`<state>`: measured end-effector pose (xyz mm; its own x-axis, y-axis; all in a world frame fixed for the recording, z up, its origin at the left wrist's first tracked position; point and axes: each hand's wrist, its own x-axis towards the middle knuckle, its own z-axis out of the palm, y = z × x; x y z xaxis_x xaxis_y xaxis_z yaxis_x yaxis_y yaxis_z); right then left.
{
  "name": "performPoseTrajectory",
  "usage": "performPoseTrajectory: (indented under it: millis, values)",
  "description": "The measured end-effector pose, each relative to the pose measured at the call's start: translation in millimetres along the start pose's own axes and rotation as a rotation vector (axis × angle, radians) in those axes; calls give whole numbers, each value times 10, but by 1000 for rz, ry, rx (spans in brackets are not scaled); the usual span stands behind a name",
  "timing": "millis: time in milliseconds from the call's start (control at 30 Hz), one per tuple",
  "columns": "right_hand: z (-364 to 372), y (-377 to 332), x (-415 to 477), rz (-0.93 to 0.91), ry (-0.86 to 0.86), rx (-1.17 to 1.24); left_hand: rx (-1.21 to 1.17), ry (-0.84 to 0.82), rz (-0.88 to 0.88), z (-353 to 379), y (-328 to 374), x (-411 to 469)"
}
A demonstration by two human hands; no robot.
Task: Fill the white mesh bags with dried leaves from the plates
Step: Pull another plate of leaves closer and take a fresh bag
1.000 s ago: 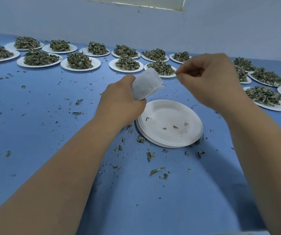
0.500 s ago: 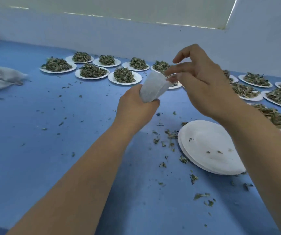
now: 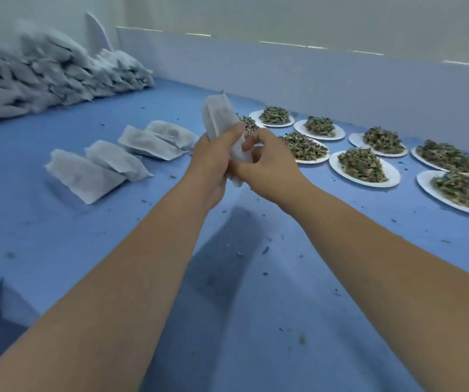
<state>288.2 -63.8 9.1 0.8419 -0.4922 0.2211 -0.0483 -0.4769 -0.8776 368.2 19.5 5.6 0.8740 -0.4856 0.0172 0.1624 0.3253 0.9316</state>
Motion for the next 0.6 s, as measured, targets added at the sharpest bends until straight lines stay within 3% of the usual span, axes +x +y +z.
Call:
performPoseTrajectory:
  millis: [100, 267, 467, 600]
  values:
    - [284, 55, 613, -32, 83, -12, 15, 58, 29, -281, 16, 367]
    - [652, 183, 1699, -98, 136, -227, 71, 301, 147, -433, -221, 645]
    - [1126, 321, 2493, -149, 16, -582, 144, 347, 159, -434, -320, 728]
    - [1202, 371, 2591, -132, -63, -612, 161, 366, 145, -421, -284, 693]
